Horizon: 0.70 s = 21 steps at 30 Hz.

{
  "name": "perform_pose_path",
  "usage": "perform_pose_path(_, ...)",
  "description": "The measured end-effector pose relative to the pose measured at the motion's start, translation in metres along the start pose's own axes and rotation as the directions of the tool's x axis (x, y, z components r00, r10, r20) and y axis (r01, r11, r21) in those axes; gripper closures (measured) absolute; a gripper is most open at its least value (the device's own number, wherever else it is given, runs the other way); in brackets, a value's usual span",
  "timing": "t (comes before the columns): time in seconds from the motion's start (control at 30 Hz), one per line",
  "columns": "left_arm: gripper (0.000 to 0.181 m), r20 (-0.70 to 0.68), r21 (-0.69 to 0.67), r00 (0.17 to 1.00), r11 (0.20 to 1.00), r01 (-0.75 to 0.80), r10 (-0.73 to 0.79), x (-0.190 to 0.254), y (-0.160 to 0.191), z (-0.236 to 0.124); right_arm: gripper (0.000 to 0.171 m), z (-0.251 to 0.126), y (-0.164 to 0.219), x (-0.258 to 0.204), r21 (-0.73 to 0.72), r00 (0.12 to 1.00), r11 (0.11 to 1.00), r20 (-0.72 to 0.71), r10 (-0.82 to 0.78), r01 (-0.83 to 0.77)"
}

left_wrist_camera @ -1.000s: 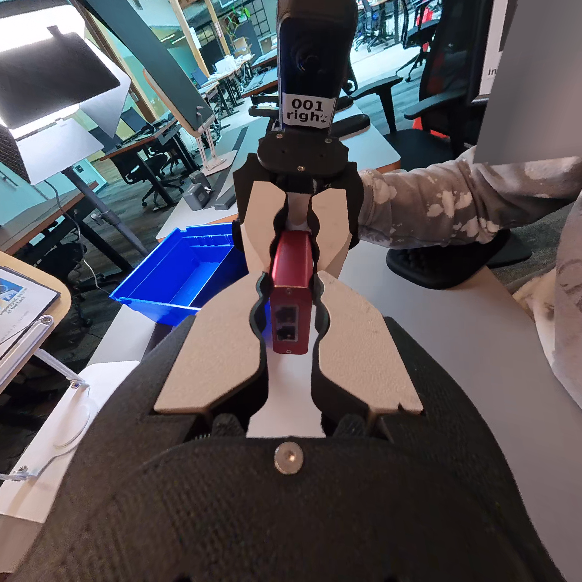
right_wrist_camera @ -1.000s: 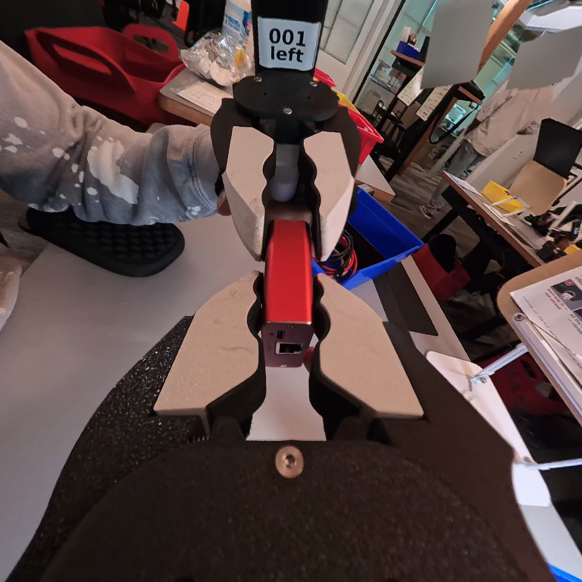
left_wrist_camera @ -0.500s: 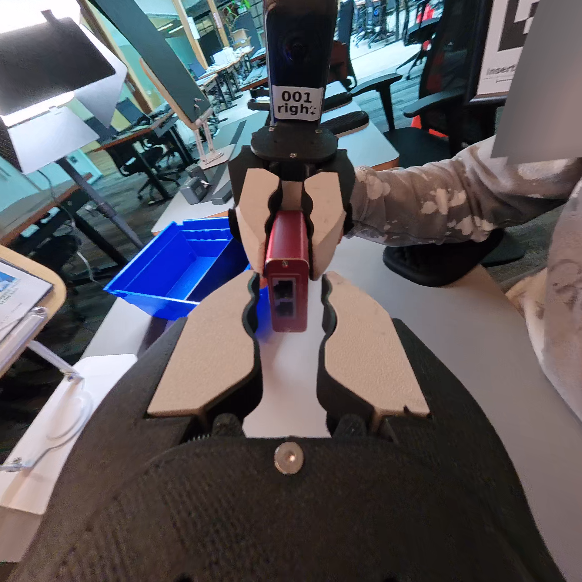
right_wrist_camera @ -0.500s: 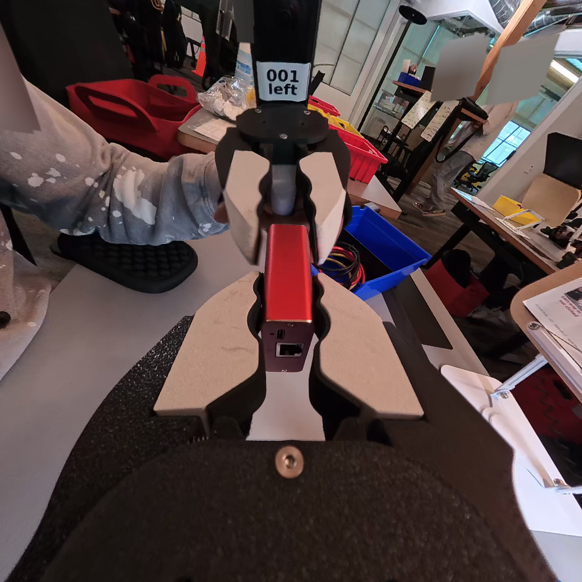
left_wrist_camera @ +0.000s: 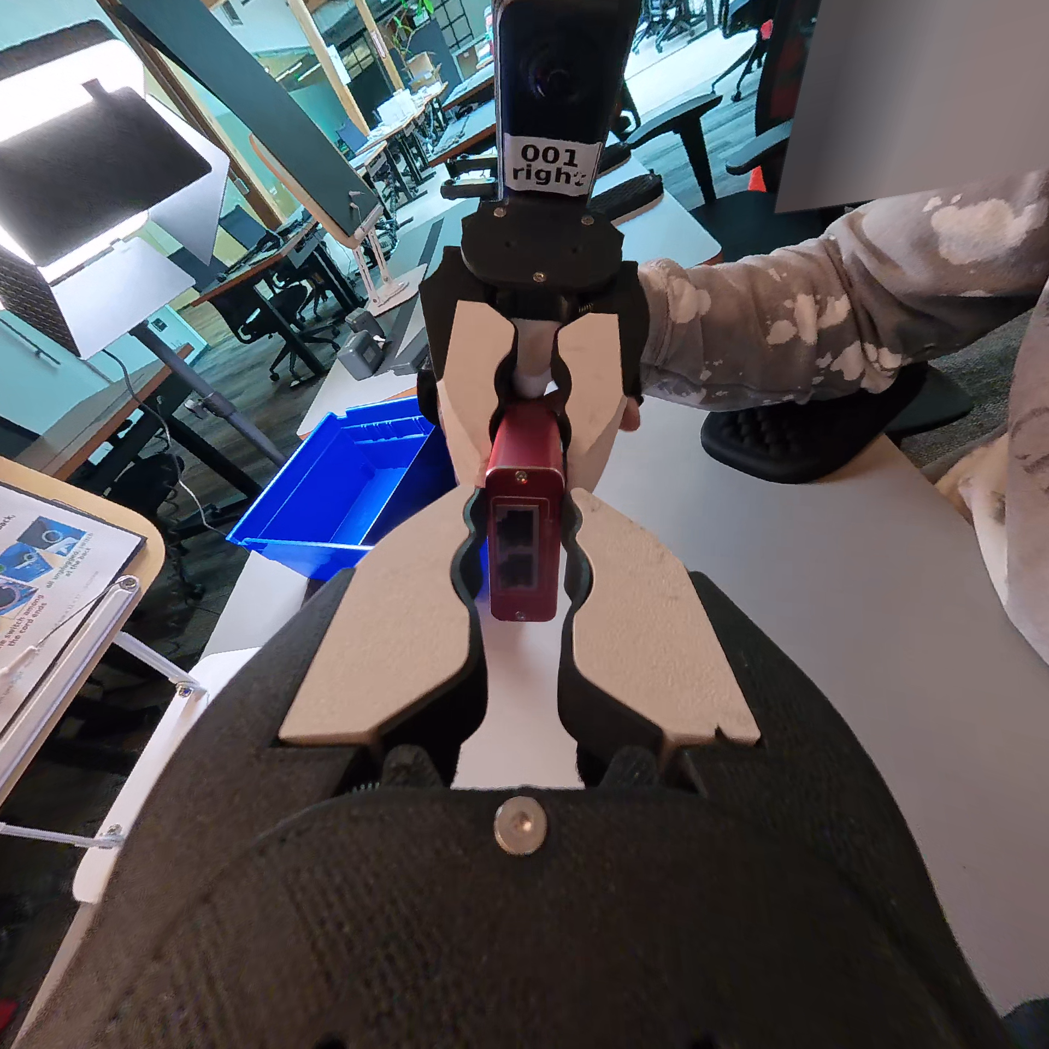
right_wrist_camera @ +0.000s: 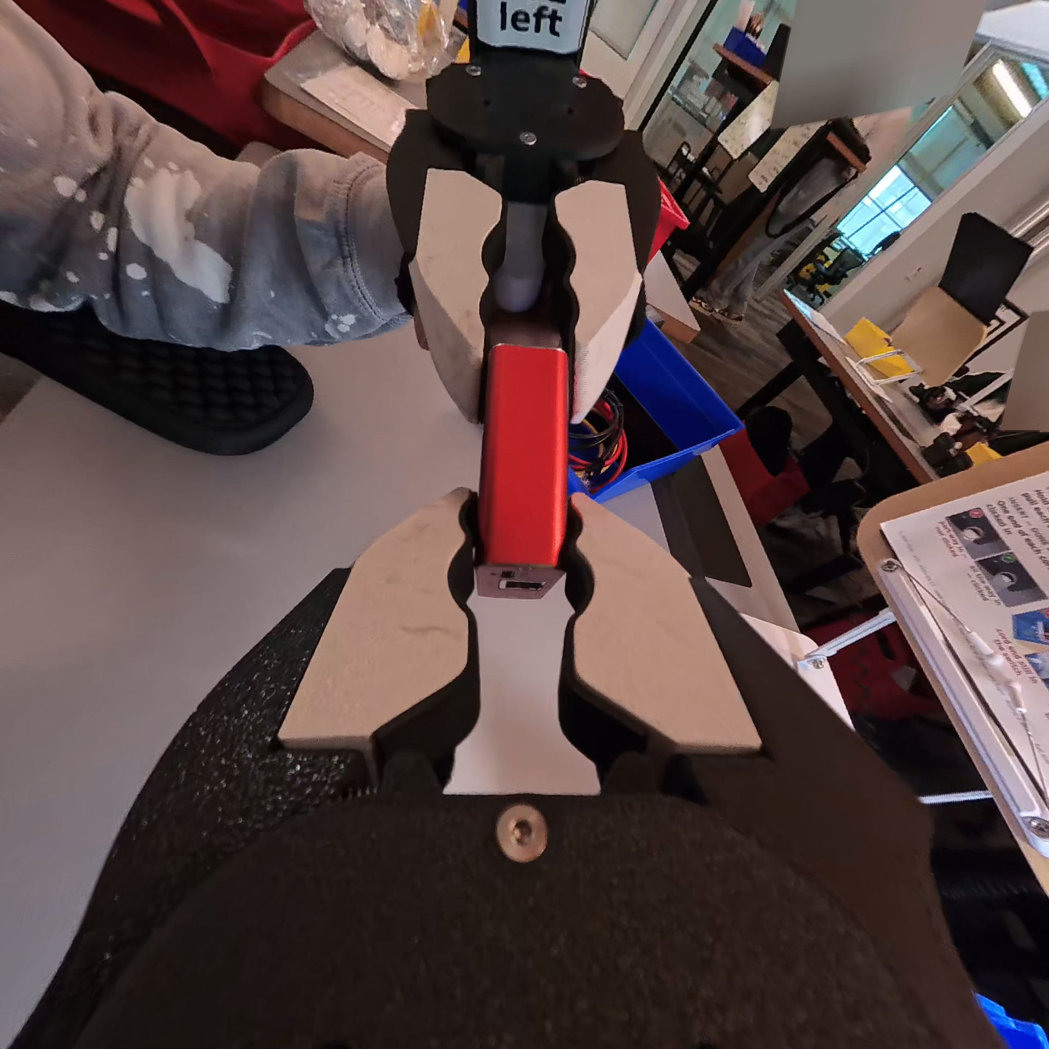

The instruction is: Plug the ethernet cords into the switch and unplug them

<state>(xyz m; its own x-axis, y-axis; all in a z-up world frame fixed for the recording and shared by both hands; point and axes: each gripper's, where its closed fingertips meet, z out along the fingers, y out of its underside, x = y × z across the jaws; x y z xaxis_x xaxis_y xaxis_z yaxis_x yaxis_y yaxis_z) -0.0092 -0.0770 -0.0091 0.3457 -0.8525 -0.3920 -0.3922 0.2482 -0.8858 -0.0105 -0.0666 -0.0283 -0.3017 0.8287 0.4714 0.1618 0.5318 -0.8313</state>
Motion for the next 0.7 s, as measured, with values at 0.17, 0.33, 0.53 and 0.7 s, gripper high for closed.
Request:
perform_pose_path(0.17,0.156,0.009,0.032,1.000,1.000,0.000,0.000,-0.001,-0.003,0.000,0.145,-0.002,-0.002,0.001,0.014,1.000,1.000,-0.003,0.004,-0.004)
perform_pose_path(0.33,0.149,0.004,0.049,0.999,0.997,0.053,-0.053,-0.001,-0.007,-0.003,0.145,-0.002,-0.002,0.003,0.012,1.000,1.000,-0.012,0.007,-0.007)
perform_pose_path(0.53,0.137,0.123,0.063,0.985,0.991,0.114,-0.122,-0.031,-0.008,-0.034,0.145,-0.011,0.006,0.015,0.009,0.998,0.999,-0.049,0.036,-0.035)
perform_pose_path(0.7,0.139,0.377,-0.062,0.900,0.964,0.258,-0.217,-0.093,0.040,-0.095,0.145,-0.020,0.012,0.026,0.019,0.995,0.998,-0.074,0.065,-0.064)
